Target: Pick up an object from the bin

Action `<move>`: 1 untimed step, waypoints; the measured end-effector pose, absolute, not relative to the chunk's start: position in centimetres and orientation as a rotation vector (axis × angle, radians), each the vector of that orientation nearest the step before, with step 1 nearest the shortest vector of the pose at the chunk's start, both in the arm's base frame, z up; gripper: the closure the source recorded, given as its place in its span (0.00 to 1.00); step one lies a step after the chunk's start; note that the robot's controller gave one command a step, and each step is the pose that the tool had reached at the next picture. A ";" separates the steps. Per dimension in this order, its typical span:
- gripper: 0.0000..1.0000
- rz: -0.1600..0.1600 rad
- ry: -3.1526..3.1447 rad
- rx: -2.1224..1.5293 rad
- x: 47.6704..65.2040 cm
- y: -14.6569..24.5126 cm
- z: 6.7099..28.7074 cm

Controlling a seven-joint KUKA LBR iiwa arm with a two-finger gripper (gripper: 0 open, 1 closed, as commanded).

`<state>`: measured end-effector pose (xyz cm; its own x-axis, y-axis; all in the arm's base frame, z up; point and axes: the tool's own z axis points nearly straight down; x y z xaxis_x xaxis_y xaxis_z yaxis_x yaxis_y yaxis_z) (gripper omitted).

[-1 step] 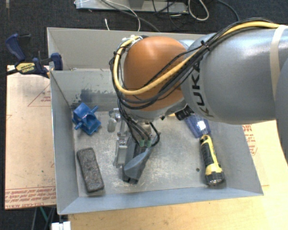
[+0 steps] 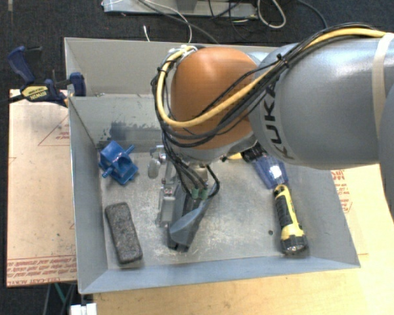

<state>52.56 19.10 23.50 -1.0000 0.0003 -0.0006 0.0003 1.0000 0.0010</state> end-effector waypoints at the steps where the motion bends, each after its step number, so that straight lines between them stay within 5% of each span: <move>1: 0.00 0.000 3.117 0.359 61.4 21.8 10.2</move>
Offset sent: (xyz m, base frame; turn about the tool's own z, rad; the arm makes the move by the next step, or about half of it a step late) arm 0.0931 0.0530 -0.0750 -0.0161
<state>61.41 21.82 10.25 -0.9738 0.2276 -0.0038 0.2276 0.9738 0.0002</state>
